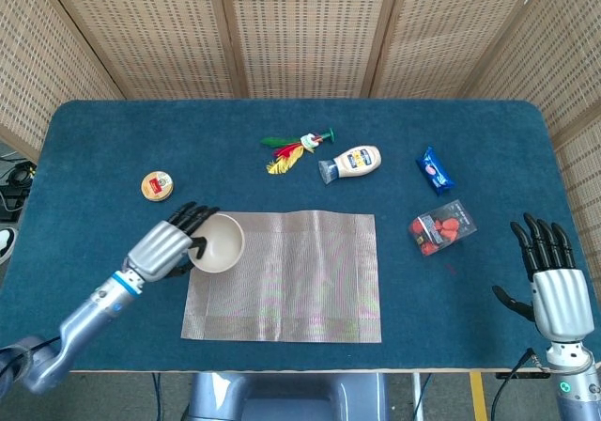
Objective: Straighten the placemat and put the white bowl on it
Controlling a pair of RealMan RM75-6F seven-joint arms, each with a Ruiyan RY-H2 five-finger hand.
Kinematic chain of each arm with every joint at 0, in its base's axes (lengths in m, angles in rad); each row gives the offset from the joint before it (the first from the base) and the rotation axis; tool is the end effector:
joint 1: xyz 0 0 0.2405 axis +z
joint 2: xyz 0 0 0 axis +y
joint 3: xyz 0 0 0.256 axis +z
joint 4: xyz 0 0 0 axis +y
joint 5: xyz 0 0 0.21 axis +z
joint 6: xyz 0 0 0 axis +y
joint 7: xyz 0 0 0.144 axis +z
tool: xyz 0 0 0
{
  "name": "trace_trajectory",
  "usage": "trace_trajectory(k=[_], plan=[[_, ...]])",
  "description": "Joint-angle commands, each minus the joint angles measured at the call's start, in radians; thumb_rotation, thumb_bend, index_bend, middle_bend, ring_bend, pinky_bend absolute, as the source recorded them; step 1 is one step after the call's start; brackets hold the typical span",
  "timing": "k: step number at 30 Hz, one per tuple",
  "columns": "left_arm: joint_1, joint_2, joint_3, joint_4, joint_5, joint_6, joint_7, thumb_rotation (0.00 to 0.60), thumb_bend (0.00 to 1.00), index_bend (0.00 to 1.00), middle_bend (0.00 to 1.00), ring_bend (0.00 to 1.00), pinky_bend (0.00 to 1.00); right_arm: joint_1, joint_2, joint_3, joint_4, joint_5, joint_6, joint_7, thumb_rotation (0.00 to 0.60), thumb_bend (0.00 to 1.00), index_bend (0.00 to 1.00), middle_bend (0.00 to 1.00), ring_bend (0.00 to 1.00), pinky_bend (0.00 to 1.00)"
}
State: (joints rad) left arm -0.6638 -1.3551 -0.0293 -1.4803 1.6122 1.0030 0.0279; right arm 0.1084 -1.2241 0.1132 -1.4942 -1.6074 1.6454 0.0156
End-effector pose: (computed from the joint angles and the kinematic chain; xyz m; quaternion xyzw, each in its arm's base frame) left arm -0.1809 0.3061 0.0233 -0.8182 -0.2829 -0.3772 0.3290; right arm -0.2922 -0.1978 0.1601 0.5781 -0.2943 0.4802 0.5904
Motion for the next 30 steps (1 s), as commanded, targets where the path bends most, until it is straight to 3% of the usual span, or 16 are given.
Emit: trace_trajectory(k=[1, 7, 20, 21, 23, 25, 27, 30], plan=[[-0.107, -0.105, -0.061, -0.052, -0.094, -0.153, 0.131, 0.600, 0.50, 0.75, 0.00, 0.00, 0.00, 0.000, 0.001, 0.004, 0.003, 0.008, -0.003, 0.003, 0.600, 0.00, 0.03, 0.00, 0.00, 0.00], [-0.154, -0.187, -0.069, -0.032, -0.160, -0.231, 0.234, 0.600, 0.50, 0.75, 0.00, 0.00, 0.00, 0.001, 0.001, 0.011, 0.008, 0.023, -0.010, 0.008, 0.600, 0.00, 0.03, 0.00, 0.00, 0.00], [-0.178, -0.290, -0.068, 0.007, -0.275, -0.244, 0.406, 0.600, 0.50, 0.71, 0.00, 0.00, 0.00, 0.001, 0.006, 0.017, 0.009, 0.032, -0.011, 0.022, 0.600, 0.00, 0.03, 0.00, 0.00, 0.00], [-0.177, -0.292, -0.068, 0.005, -0.292, -0.243, 0.423, 0.600, 0.49, 0.68, 0.00, 0.00, 0.00, 0.001, 0.007, 0.018, 0.009, 0.033, -0.011, 0.023, 0.600, 0.00, 0.03, 0.00, 0.00, 0.00], [-0.177, -0.291, -0.066, -0.002, -0.323, -0.248, 0.441, 0.600, 0.39, 0.52, 0.00, 0.00, 0.00, 0.000, 0.008, 0.018, 0.009, 0.033, -0.010, 0.026, 0.600, 0.00, 0.03, 0.00, 0.00, 0.00], [-0.179, -0.288, -0.062, -0.005, -0.336, -0.249, 0.453, 0.600, 0.11, 0.19, 0.00, 0.00, 0.00, 0.000, 0.009, 0.018, 0.008, 0.032, -0.009, 0.027, 0.600, 0.00, 0.03, 0.00, 0.00, 0.00], [-0.176, -0.284, -0.055, -0.007, -0.337, -0.240, 0.456, 0.600, 0.00, 0.03, 0.00, 0.00, 0.00, 0.000, 0.010, 0.017, 0.006, 0.030, -0.008, 0.028, 0.600, 0.00, 0.03, 0.00, 0.00, 0.00], [-0.166, -0.255, -0.057, -0.043, -0.343, -0.229, 0.422, 0.600, 0.00, 0.00, 0.00, 0.00, 0.00, -0.001, 0.010, 0.016, 0.004, 0.028, -0.006, 0.026, 0.600, 0.00, 0.03, 0.00, 0.00, 0.00]])
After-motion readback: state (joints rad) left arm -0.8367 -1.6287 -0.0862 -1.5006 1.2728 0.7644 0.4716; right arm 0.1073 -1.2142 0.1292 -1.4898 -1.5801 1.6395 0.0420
